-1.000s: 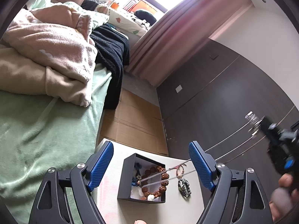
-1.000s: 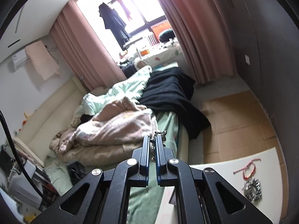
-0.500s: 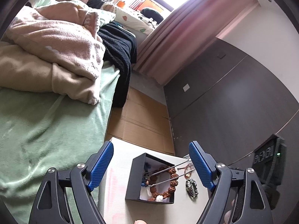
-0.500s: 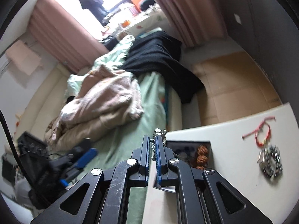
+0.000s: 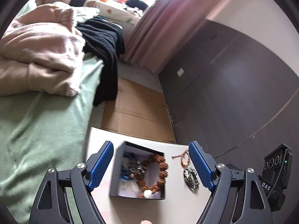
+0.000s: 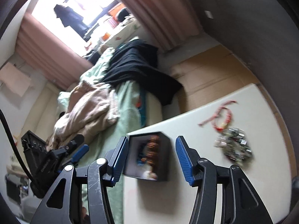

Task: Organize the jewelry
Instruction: 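Open the right gripper to drop the silver chain into the black box, then grasp the beaded bracelet with the left gripper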

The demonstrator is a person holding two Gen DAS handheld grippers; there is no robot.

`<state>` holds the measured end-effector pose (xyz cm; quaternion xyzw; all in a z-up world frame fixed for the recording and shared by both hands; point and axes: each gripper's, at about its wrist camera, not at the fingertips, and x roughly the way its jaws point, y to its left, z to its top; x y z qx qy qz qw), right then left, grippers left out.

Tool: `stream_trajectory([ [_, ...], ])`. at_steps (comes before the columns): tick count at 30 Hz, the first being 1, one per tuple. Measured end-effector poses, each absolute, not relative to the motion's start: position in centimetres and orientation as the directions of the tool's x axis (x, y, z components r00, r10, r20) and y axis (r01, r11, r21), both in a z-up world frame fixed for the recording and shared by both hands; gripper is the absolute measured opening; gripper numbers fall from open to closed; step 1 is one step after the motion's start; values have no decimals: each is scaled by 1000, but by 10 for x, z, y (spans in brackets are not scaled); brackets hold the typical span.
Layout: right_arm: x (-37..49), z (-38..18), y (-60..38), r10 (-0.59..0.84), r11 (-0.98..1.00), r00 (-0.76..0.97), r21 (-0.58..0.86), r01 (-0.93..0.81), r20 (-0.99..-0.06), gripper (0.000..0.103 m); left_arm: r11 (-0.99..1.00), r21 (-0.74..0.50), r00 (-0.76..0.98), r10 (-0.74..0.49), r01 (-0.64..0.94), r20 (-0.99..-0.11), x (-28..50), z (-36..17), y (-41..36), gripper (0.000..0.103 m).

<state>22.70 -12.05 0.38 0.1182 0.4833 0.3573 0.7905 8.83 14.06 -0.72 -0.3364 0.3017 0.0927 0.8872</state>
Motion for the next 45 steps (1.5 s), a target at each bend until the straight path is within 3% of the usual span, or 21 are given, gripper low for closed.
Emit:
stream_trajectory([
  [13,267,-42,-223,653,756,299,620,-210,-695,54,867,-434,737,-124,-246,-664,151,-30,39,83],
  [21,286,-67,-256,641,761,266,642,-97,-720,54,881,-410,676,-153,-238,-721,182,-51,-3,61],
  [25,293,-71,-268,642,759,253,646,-81,-723,54,896,-388,642,-169,-216,-748,197,-58,-30,55],
  [32,298,-72,-281,652,754,228,651,-92,-723,54,911,-357,567,-185,-207,-802,225,-76,-68,35],
  [45,307,-79,-314,648,734,266,679,34,-714,54,942,-247,456,-121,-228,-882,257,-118,-101,26],
])
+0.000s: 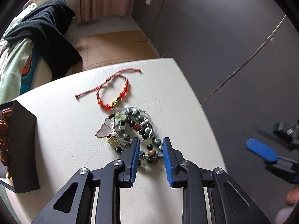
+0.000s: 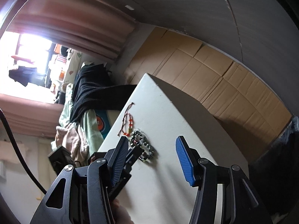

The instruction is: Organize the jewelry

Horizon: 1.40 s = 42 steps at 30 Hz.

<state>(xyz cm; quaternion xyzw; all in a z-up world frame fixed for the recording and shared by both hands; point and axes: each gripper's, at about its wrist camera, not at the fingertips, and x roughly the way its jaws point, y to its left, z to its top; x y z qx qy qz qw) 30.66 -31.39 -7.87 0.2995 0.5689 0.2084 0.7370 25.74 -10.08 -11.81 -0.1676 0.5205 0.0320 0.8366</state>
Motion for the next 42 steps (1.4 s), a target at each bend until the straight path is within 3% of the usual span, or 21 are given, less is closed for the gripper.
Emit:
stream_trajectory([
  [3,308,-76,-324,650,717,296,694,66,-700,54,947,-232,473,-102,-225,-875,256,-122,-102,25],
  [7,309,-73,-324,654,711,304,700,63,-692,54,944,-230,467,-96,-239,-879,254,-123,-100,8],
  [25,312,-90,-277,686,714,210,700,-8,-697,54,933,-263,587,-73,-246,-807,213,-51,-47,8],
  [33,311,-105,-242,654,755,152,653,-68,-741,47,916,-311,630,-89,-252,-772,196,-39,-22,8],
  [42,296,-120,-200,624,778,64,611,-145,-779,46,887,-386,698,-109,-253,-708,165,-31,7,8],
])
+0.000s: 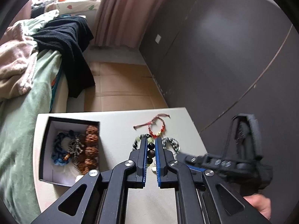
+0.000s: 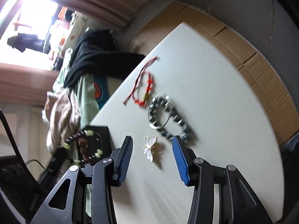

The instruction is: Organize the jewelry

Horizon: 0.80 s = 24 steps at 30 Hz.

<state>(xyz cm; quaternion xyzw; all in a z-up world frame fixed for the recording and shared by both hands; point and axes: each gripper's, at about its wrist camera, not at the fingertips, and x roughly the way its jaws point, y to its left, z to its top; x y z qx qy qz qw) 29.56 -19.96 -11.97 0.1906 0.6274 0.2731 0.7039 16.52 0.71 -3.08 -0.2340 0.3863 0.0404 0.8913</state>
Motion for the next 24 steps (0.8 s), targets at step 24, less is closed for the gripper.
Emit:
stream_trajectory([
  [24,262,-125,-121,267,889,213,155,-431,-940,18,797,-488,768,-49,-356,-639,109,-18,92,8],
])
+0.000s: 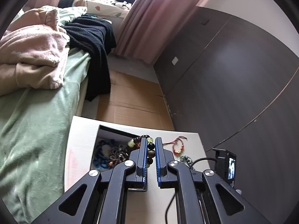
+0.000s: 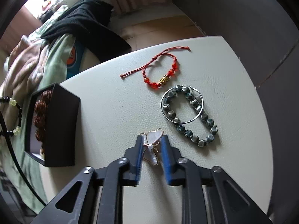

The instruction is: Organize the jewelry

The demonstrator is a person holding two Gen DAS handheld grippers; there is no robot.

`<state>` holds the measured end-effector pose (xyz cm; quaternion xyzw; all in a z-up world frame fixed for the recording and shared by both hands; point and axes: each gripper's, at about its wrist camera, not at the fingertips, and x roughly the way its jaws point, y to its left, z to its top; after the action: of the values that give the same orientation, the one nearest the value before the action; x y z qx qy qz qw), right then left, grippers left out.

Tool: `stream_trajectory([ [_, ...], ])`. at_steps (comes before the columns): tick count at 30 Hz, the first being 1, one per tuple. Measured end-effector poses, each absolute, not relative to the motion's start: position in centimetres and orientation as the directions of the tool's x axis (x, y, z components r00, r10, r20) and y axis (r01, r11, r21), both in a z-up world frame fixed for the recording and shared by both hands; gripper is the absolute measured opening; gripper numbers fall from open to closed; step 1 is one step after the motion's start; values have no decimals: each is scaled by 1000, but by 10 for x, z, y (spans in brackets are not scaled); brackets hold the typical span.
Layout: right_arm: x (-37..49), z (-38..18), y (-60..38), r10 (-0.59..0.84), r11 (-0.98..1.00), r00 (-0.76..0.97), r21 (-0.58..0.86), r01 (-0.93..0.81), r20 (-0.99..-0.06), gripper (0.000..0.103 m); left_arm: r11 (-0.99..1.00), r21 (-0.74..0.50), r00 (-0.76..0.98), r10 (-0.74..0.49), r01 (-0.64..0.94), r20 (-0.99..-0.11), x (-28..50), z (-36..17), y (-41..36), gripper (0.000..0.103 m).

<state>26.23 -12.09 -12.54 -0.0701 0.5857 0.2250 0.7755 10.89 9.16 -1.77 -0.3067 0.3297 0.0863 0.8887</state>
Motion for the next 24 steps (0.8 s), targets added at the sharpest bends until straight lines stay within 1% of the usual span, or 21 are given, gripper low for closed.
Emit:
stream_trajectory([
  [3,265,-123,-130,305,882,183,205,-424,-935,14,795,-481,760,-37,-371,-648,110,-25,94,8],
  [9,272,-120,-151,403,866,130,332,-374,-906,14,767,-506,759,-38,-394,-650,118,-39,99,8],
  [12,269,-114,-154,456,846,120,387,-368,-882,14,757,-524,741,-79,-390,-667,124,-47,100,14],
  [13,269,-110,-157,477,837,118,409,-364,-871,14,755,-519,730,-80,-400,-679,125,-49,100,22],
  [14,268,-109,-156,492,830,117,425,-361,-862,14,752,-517,725,-77,-408,-684,125,-49,101,33],
  [15,268,-106,-158,518,818,117,451,-356,-847,14,749,-517,725,-71,-415,-686,124,-50,102,39],
  [16,267,-104,-155,538,808,115,472,-353,-835,14,747,-512,727,-57,-424,-685,122,-48,104,53],
  [17,266,-100,-156,563,794,114,497,-349,-819,14,748,-505,728,-43,-430,-684,120,-47,106,63],
  [19,263,-90,-155,613,762,120,543,-354,-781,14,752,-489,729,-18,-441,-684,116,-43,108,69],
  [24,253,-67,-146,687,700,145,596,-392,-712,14,764,-462,713,-3,-450,-701,110,-40,117,70],
])
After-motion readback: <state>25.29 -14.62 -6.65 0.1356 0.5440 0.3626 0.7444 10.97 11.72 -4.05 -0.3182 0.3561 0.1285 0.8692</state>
